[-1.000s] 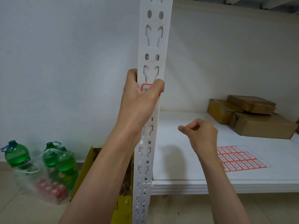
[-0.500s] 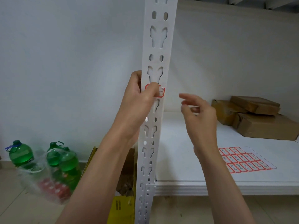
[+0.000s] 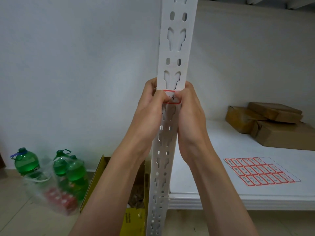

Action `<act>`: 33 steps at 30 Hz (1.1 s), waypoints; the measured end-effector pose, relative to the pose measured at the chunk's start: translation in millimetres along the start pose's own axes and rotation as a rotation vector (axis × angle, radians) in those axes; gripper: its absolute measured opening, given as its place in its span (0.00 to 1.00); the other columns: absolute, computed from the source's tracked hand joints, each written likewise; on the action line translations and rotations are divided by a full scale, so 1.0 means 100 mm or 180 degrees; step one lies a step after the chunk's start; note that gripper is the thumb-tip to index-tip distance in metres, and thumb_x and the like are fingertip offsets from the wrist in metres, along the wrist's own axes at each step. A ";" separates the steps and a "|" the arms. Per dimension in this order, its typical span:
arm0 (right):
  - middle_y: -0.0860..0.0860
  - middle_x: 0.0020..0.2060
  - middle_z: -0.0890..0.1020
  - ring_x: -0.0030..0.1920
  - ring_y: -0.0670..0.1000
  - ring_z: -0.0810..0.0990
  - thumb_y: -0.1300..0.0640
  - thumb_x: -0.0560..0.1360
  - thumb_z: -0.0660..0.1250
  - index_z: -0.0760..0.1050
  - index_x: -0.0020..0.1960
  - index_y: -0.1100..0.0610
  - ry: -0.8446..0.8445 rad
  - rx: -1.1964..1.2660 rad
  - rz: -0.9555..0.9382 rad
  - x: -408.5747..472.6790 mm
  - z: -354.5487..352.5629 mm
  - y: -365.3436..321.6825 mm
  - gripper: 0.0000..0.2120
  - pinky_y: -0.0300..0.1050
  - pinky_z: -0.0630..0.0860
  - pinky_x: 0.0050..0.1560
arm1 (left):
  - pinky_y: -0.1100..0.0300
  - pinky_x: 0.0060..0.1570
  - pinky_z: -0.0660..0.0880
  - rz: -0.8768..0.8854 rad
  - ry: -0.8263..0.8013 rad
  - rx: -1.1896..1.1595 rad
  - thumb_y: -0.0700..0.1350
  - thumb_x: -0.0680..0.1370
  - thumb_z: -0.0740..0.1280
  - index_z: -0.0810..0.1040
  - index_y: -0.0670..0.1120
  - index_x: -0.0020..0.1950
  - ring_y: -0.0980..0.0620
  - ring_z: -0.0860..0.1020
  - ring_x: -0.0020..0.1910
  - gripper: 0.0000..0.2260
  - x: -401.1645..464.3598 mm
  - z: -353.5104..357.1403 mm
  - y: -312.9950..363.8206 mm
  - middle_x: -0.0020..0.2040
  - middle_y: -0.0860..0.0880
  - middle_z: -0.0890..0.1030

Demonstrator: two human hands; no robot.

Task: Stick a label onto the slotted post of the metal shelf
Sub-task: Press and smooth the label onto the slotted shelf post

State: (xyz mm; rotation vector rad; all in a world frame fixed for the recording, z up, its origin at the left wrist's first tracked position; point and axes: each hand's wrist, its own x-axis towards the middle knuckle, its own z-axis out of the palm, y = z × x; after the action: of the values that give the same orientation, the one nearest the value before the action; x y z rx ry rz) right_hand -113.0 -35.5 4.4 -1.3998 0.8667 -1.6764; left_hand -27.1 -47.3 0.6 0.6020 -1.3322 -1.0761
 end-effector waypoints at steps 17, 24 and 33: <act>0.49 0.51 0.85 0.50 0.44 0.84 0.58 0.80 0.55 0.76 0.61 0.54 0.0031 0.0071 -0.0069 0.04 -0.01 0.08 0.14 0.43 0.80 0.49 | 0.55 0.52 0.75 0.0016 0.0079 0.0092 0.42 0.78 0.60 0.75 0.49 0.61 0.53 0.82 0.55 0.13 -0.03 0.03 0.02 0.54 0.52 0.84; 0.39 0.41 0.85 0.42 0.39 0.83 0.62 0.81 0.52 0.75 0.60 0.54 -0.0060 -0.0017 -0.0095 0.04 -0.04 0.05 0.15 0.36 0.80 0.42 | 0.54 0.51 0.76 0.0059 0.0076 0.0147 0.42 0.79 0.59 0.75 0.49 0.61 0.52 0.83 0.54 0.13 -0.02 0.03 0.01 0.55 0.53 0.85; 0.47 0.54 0.84 0.55 0.46 0.83 0.64 0.82 0.56 0.75 0.62 0.53 0.0175 -0.0128 -0.0577 0.03 -0.20 0.09 0.14 0.40 0.81 0.53 | 0.46 0.62 0.76 0.0025 0.0026 0.0447 0.44 0.82 0.57 0.71 0.53 0.66 0.49 0.81 0.58 0.14 -0.04 -0.01 0.01 0.61 0.51 0.82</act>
State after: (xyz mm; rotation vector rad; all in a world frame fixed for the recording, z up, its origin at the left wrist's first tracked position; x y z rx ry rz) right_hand -132.0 -42.1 -4.9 -1.5036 0.8288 -1.8500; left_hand -25.6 -43.3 -0.2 0.7035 -1.4101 -0.9782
